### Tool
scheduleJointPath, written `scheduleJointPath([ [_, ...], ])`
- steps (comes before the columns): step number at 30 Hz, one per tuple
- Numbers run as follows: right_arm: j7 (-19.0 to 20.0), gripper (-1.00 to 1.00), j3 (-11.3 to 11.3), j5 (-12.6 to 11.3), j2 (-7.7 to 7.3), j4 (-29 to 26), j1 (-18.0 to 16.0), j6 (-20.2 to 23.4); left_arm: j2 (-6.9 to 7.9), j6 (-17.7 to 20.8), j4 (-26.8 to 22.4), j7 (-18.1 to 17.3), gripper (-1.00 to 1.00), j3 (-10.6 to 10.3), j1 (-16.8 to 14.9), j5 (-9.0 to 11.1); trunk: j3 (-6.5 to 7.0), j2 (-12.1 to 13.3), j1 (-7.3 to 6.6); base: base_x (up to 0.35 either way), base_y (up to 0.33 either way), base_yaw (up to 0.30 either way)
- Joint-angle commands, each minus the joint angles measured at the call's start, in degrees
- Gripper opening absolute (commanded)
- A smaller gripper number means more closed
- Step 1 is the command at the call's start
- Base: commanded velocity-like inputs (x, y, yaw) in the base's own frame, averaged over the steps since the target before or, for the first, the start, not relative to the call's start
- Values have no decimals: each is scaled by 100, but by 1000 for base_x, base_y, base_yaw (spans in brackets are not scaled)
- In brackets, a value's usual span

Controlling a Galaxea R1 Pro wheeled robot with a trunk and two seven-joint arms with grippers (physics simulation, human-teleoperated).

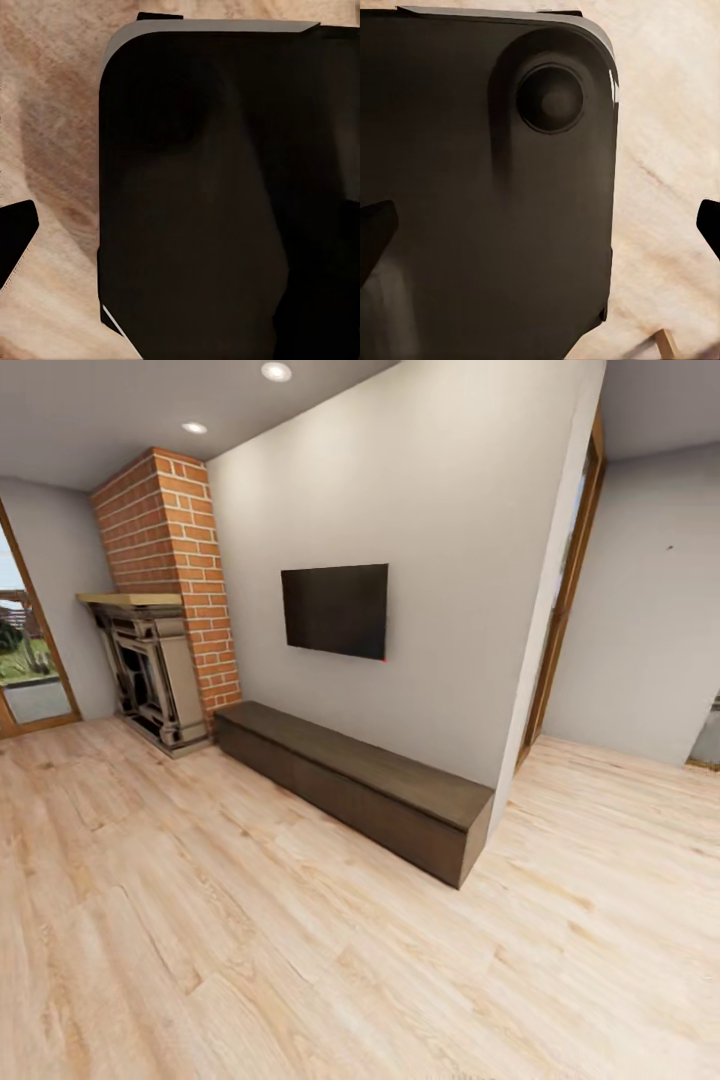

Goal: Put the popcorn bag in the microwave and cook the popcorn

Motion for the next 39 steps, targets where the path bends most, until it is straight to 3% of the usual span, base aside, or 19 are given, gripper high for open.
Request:
scheduleJointPath([
  [1, -1, 100, -3, -5, -2, 0, -1, -18, -1, -8, -2, -1, 100, 8, 0, 32, -4, -2, 0, 0, 0, -251],
  [39, -1, 100, -36, -8, -26, 0, -1, -18, -1, -9, -2, -1, 100, 8, 0, 32, -4, -2, 0, 0, 0, -251],
])
